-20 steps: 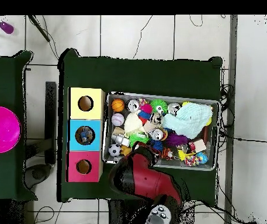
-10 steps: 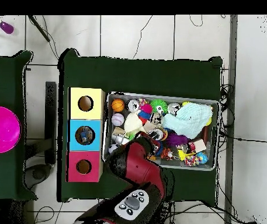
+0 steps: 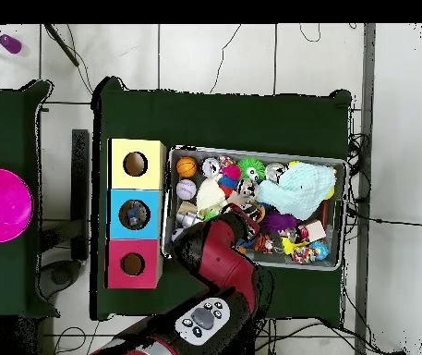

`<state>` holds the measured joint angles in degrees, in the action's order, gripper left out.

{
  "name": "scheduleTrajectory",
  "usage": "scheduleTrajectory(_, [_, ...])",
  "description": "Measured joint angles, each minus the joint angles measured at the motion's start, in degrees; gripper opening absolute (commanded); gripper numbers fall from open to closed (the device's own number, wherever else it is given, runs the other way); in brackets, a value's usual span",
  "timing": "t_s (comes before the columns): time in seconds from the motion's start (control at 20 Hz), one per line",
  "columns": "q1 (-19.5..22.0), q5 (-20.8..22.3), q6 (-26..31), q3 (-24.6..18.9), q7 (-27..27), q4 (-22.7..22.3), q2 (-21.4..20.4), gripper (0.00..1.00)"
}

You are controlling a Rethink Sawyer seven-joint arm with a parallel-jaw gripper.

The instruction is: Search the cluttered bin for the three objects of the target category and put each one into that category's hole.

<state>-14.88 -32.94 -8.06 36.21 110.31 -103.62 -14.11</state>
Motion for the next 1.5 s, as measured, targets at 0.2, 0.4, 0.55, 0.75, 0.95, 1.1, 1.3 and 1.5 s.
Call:
scheduleTrajectory(0.2, [-0.7,-3.9,0.4,0.0,0.2,0.0,-0.1,0.00])
scheduleTrajectory(0.4, [-1.6,-7.7,2.7,-0.1,0.7,0.0,-0.3,0.00])
scheduleTrajectory(0.55, [-1.4,-9.5,3.1,-1.3,1.8,-0.5,-1.0,0.00])
scheduleTrajectory(0.75, [-0.5,-10.4,3.1,-3.7,4.0,-1.5,-2.1,0.00])
scheduleTrajectory(0.95, [0.5,-10.7,3.2,-5.9,6.7,-1.9,-2.3,0.00])
scheduleTrajectory(1.1, [1.6,-10.7,3.1,-7.5,8.2,-2.1,-2.7,0.00])
scheduleTrajectory(1.3, [3.4,-10.7,3.1,-9.9,9.5,-2.5,-3.5,0.00])
scheduleTrajectory(1.5, [5.0,-10.9,3.1,-12.2,10.9,-3.4,-4.6,0.00])
